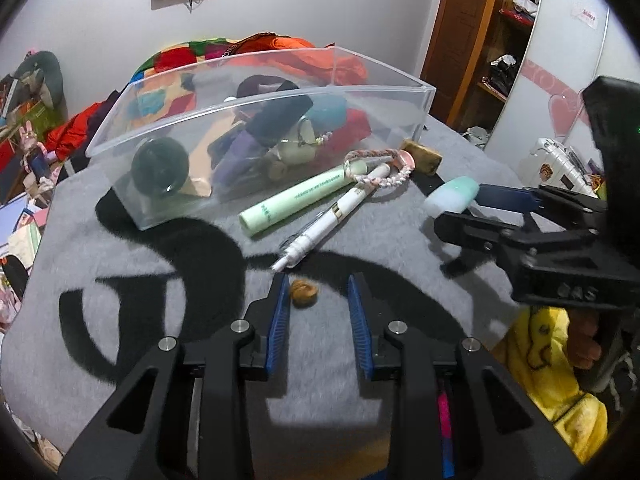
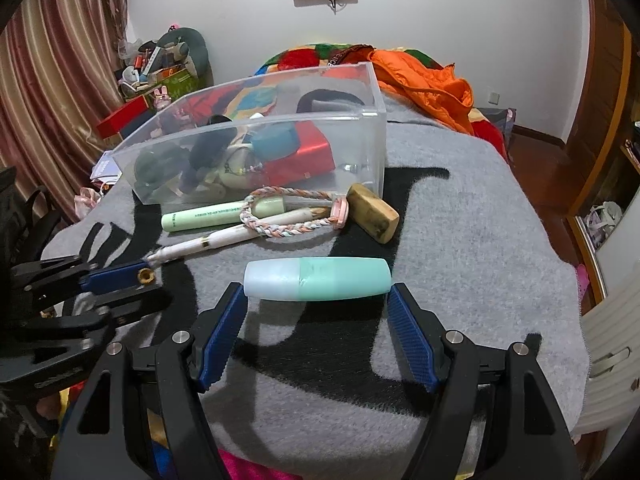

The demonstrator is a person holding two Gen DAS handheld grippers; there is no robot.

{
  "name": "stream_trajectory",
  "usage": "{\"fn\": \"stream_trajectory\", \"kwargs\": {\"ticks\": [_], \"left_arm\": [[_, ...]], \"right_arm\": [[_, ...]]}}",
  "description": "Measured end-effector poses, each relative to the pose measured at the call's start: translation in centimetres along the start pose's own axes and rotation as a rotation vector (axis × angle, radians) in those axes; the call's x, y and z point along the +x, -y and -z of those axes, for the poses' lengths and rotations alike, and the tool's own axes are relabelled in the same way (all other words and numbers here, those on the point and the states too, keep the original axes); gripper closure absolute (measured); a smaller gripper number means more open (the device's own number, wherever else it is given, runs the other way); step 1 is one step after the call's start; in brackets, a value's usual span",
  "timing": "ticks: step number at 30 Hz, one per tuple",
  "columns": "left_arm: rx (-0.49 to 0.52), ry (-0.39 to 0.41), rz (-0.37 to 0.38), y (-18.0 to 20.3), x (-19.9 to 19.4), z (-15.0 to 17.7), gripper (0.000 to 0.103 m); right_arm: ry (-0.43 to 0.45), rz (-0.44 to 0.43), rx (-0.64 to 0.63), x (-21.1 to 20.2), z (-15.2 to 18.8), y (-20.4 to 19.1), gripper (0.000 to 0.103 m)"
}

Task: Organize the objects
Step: 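Grasp the small brown nut with the left gripper while the right gripper lifts the mint tube toward the box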

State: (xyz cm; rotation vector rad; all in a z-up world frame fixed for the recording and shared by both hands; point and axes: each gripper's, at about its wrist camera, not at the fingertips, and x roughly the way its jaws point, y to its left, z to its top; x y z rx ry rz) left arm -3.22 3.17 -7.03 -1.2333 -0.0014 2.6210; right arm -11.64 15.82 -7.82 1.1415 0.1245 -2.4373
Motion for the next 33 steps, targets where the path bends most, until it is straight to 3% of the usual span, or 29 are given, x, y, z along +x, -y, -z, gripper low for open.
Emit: {"fn": "stream_trajectory", "kwargs": {"ticks": [3, 11, 21, 33], "left_arm": [[0.006, 0.011, -0.018, 0.2, 0.1, 0.0, 0.090], [-0.023, 0.046, -0.026, -0.7, -1.7, -0.5, 0.091], [-0.069, 0.164, -0.029, -2.4, -5.0, -3.4, 0.091], [-0.079, 0.229, -0.044, -3.9, -5.5, -6.5, 0.091]], "right_arm": [[0.020, 0.000, -0.016, -0.6, -0.2, -0.3, 0.034], [0.086, -0.003, -0.064, -2.3, -1.9, -1.8, 0.034], [0.155, -0.014, -0.094, -3.2, -4.6, -3.3, 0.034], [0.190, -0.013, -0.081, -2.2, -7.8, -3.2, 0.034]]}}
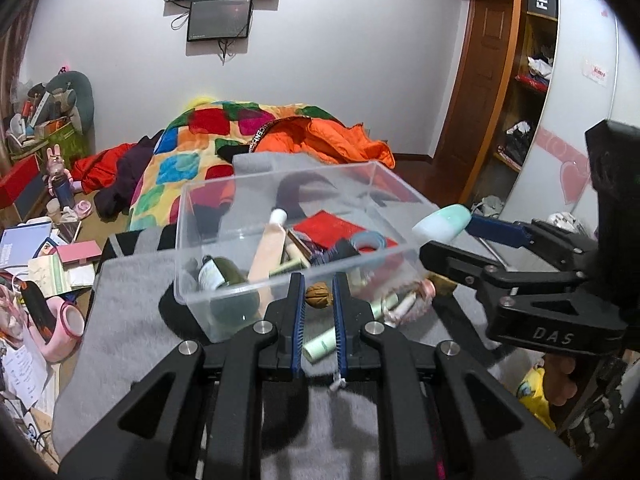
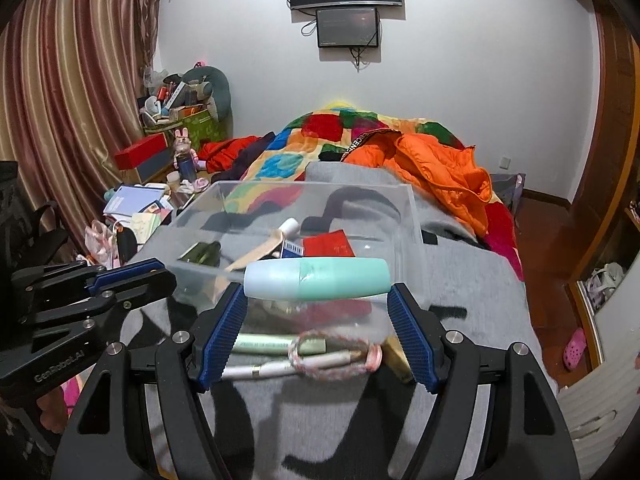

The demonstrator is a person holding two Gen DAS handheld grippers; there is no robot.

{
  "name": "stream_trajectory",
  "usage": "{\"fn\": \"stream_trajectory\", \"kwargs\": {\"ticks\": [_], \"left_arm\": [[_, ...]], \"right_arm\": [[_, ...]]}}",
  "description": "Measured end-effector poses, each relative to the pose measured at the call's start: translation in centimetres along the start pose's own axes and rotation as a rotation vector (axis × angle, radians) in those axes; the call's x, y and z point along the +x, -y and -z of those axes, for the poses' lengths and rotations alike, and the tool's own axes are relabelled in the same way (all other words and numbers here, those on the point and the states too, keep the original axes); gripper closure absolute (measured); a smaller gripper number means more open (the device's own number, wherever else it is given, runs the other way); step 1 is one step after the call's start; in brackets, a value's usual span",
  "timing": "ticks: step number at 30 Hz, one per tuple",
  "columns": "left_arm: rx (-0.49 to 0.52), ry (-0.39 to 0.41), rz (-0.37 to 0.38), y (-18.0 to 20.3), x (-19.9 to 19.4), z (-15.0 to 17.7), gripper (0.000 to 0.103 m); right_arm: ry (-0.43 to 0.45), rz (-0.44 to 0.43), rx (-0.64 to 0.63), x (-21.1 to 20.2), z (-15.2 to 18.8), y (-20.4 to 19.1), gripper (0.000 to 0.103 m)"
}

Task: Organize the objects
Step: 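Grasp the small brown nut with the left gripper while the right gripper lifts the mint tube toward the box, then lower the brown nut and mint tube into the box and release both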

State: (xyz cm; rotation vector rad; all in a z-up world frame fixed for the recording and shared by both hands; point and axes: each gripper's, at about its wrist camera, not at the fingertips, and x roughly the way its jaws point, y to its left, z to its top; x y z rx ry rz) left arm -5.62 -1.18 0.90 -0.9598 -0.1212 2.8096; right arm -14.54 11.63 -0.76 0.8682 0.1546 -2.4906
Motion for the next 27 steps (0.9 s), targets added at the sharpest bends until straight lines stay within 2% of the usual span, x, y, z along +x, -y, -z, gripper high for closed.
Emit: {"fn": "stream_trajectory", "kwargs": {"ticks": [8, 17, 27], "left_arm": [[0.000, 0.010, 0.001, -0.7, 1.2, -1.4, 0.091], [-0.036, -0.022, -0.007, -2.3, 4.1, -1.8, 0.091], [-0.072, -0.051, 0.003, -3.0, 6.3, -1.5, 0.091]], "right_arm": [[-0.032, 0.010, 0.004, 2.5, -1.2, 0.6, 0.034], [-0.078, 0.030, 0.036, 5.1, -1.3, 1.3, 0.034], [-0.088, 0.046, -0.002, 5.9, -1.7, 0.6, 0.033]]}}
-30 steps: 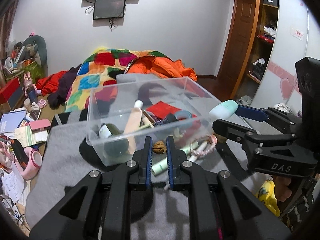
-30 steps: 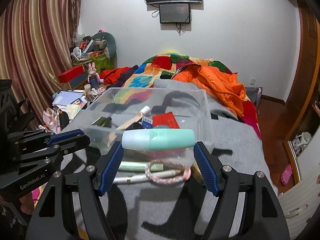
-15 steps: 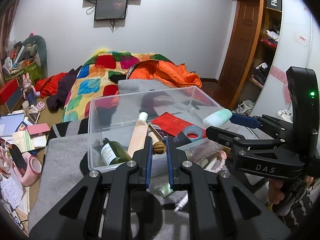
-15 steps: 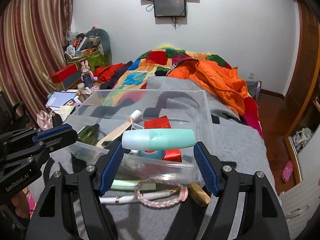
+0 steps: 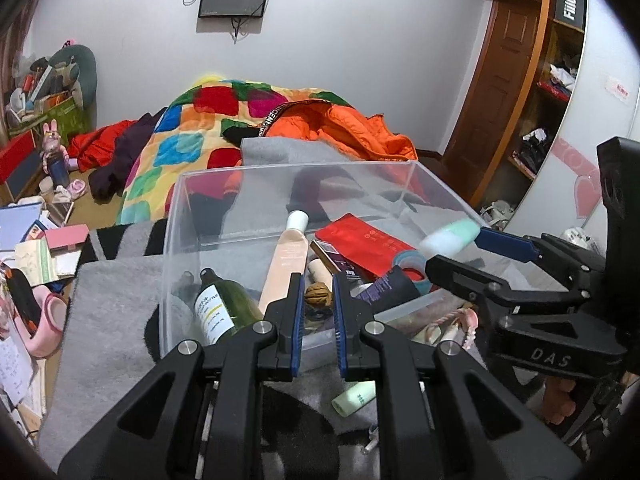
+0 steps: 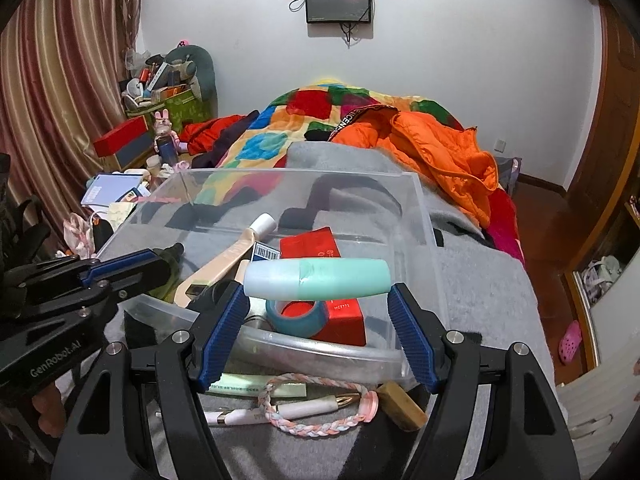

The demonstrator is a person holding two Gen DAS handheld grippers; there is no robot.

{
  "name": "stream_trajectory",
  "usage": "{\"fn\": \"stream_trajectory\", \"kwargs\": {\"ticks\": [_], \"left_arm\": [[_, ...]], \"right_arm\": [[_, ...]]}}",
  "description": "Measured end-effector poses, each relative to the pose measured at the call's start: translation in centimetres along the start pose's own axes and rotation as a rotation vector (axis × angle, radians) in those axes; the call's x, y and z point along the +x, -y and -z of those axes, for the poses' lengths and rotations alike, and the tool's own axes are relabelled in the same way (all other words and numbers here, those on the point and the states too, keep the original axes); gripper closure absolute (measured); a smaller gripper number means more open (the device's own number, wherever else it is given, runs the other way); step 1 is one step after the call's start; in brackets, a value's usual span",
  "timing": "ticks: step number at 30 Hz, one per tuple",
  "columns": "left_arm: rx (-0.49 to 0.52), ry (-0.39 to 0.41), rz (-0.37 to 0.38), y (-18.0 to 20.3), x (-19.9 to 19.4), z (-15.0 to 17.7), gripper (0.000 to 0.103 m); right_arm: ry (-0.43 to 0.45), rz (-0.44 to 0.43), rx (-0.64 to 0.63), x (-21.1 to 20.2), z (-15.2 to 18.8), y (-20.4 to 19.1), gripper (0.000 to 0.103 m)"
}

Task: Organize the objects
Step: 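Lower the brown nut and mint tube into the box and release both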

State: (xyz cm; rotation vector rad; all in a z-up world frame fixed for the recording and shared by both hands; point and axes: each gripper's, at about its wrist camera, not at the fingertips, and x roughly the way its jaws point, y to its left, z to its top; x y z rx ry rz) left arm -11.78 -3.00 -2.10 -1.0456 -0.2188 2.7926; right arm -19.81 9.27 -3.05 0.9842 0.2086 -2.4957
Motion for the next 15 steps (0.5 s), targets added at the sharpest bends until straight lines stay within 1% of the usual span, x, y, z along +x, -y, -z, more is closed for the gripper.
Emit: {"fn": "stream_trajectory", "kwargs": {"ticks": [8, 14, 15], "left_arm": [[0.006, 0.001, -0.011, 0.2, -0.1, 0.1, 0.090], [0.004, -0.002, -0.006, 0.3, -0.7, 0.1, 0.090], [0.005, -0.001, -0.005, 0.4, -0.9, 0.1, 0.088]], "right_arm": [[0.008, 0.002, -0.008, -0.5, 0.2, -0.1, 0.033], [0.009, -0.001, -0.008, -1.2, 0.5, 0.1, 0.033], [0.009, 0.002, -0.010, -1.3, 0.6, 0.1, 0.033]]}}
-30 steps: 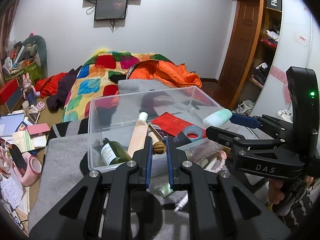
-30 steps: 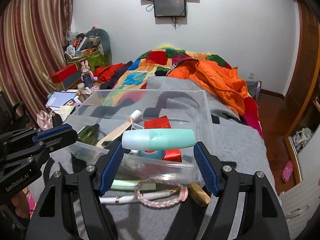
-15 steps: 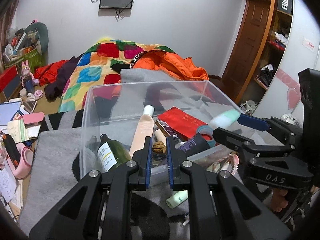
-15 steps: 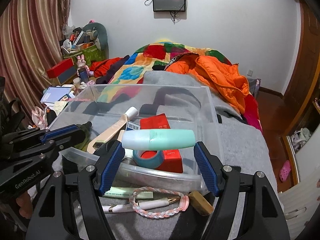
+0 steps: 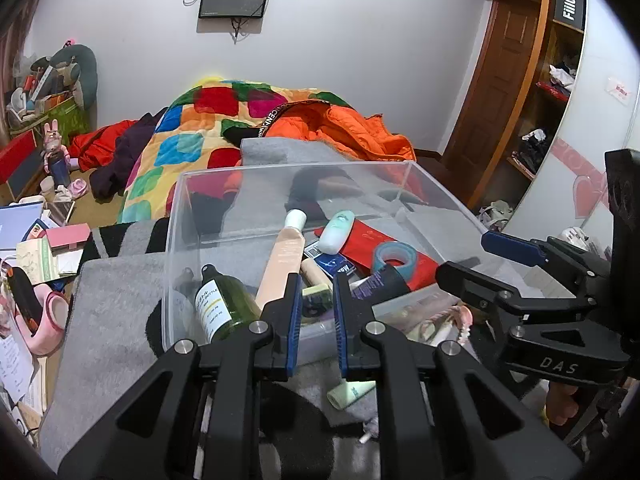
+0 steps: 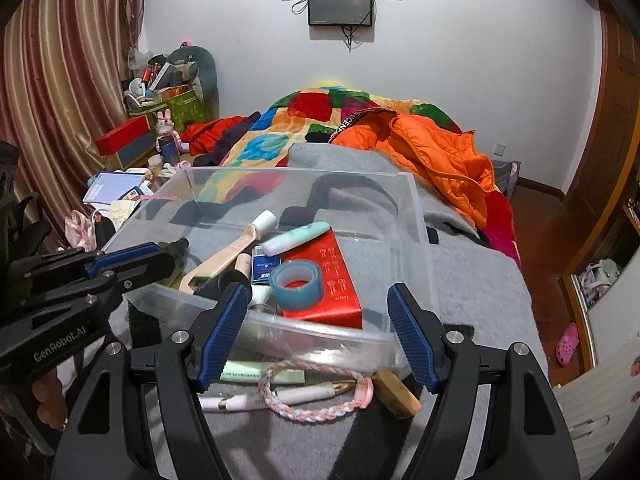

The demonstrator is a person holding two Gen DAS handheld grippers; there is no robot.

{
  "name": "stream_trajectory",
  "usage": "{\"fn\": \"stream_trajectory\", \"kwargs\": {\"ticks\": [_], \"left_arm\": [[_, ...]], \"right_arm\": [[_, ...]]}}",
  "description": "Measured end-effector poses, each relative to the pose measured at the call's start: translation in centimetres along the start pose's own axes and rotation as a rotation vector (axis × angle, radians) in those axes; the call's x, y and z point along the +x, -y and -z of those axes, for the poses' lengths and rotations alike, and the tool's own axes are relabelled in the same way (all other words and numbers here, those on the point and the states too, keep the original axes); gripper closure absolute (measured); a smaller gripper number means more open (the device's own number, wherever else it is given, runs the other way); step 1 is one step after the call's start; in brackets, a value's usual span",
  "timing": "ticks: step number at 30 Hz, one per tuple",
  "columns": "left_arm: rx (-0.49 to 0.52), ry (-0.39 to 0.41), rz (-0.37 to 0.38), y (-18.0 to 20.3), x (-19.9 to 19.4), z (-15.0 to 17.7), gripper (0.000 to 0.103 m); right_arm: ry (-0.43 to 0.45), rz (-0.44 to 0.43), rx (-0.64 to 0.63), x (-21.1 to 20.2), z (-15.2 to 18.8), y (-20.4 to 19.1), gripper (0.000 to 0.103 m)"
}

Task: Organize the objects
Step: 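Lower the brown nut and mint tube into the box and release both, then grasp the white pen with the left gripper while the right gripper grasps the wooden block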

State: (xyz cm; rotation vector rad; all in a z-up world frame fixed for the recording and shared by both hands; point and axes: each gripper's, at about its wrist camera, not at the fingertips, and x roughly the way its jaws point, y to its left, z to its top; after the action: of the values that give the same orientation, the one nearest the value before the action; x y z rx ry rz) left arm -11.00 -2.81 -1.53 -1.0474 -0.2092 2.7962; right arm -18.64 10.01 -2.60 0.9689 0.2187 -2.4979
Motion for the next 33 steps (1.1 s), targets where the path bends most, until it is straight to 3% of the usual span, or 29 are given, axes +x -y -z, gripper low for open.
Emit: {"fn": "stream_trajectory", "kwargs": {"ticks": [14, 22, 29, 33], "left_arm": [[0.080, 0.065, -0.049, 2.1, -4.3, 1.2, 0.048], [0.107, -0.028, -0.005, 3.5, -2.5, 3.6, 0.048], [0.127, -0.125, 0.036, 4.5, -0.2, 6.0, 0.048], [0.130, -0.154, 0.073, 5.0, 0.6, 6.6, 0.050]], "right_arm": [[0.043, 0.044, -0.015, -3.9, 1.7, 1.8, 0.033], [-0.036, 0.086, -0.014, -2.9, 4.3, 3.4, 0.033], [-0.126, 0.022, 0.037, -1.2, 6.9, 4.5, 0.033], [-0.130, 0.052, 0.045, -0.5, 7.2, 5.0, 0.034]]}}
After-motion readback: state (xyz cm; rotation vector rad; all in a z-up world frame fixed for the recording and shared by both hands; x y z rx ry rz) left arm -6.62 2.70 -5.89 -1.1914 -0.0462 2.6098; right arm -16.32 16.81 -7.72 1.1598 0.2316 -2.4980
